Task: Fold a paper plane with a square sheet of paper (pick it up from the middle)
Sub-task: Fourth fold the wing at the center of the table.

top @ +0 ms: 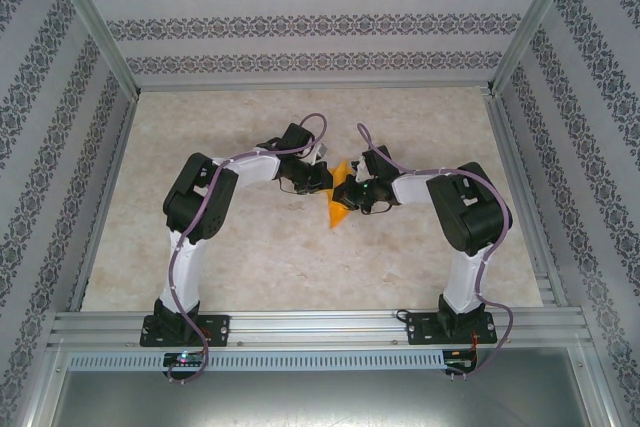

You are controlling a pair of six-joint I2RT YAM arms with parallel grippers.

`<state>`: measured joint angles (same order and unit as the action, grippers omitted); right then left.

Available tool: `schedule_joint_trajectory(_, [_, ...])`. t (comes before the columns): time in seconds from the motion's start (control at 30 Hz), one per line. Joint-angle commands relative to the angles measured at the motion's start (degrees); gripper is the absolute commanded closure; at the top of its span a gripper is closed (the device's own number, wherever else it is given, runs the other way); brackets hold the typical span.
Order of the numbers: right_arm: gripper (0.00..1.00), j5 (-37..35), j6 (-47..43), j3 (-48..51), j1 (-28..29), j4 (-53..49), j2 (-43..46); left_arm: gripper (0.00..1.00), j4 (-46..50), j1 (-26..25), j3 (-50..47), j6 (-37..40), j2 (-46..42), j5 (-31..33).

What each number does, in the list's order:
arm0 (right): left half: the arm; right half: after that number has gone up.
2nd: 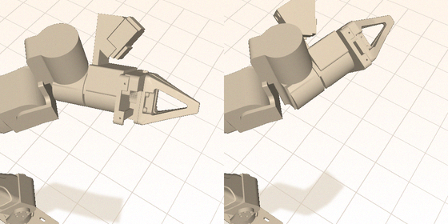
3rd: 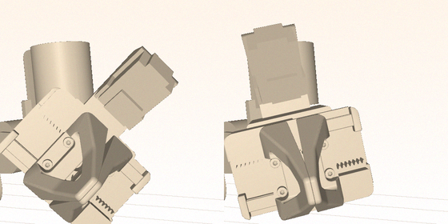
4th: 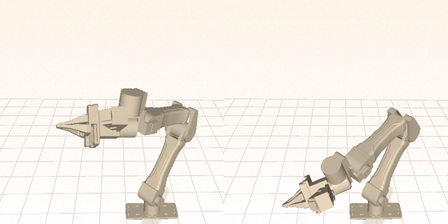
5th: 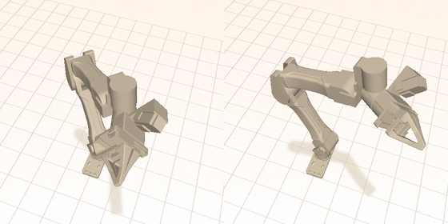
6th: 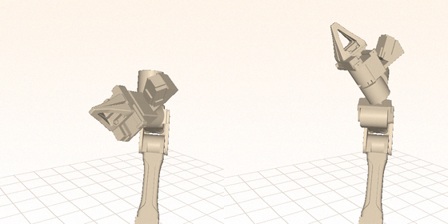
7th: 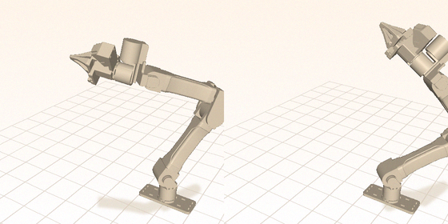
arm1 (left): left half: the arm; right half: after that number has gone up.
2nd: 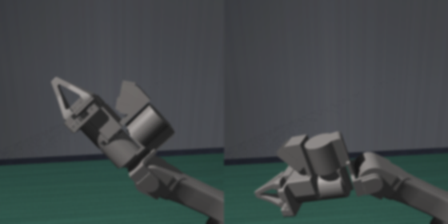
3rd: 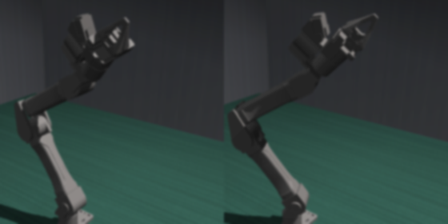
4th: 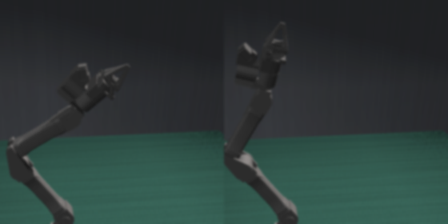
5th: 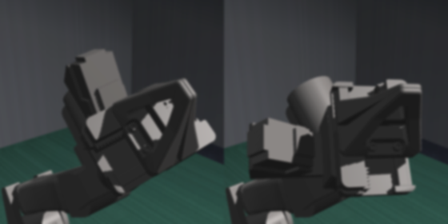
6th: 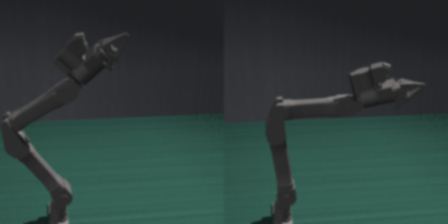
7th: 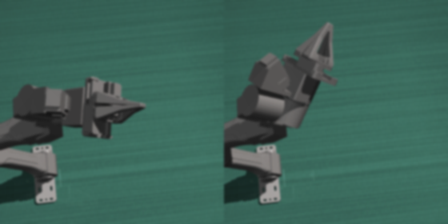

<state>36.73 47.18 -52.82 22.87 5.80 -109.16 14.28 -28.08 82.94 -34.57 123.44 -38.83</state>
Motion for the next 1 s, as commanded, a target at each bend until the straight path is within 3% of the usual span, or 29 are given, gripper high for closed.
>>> schedule_joint_trajectory(0.0, [0.94, -1.71, -0.46, 1.43, 0.07, -1.53, 1.67, 0.89, 2.94, -0.49, 2.15, 2.42, 2.33, -0.72])
schedule_joint_trajectory(0.37, [0.93, -1.25, -0.06, 2.38, -0.02, 0.9, 2.91, 0.9, 4.28, -0.93, 4.33, 3.7, 4.18, -0.81])
schedule_joint_trajectory(0.53, [0.84, -1.05, 0.18, 2.38, -0.33, 1.54, 4.38, 0.9, 4.79, -1.02, 5.01, 4.24, 5.04, -0.97])
schedule_joint_trajectory(0.97, [0.79, -5.68, -4.26, -2.51, -4.64, -6.04, 7.36, 0.9, 5.08, -1.39, 5.41, 5.64, 5.26, -1.6])
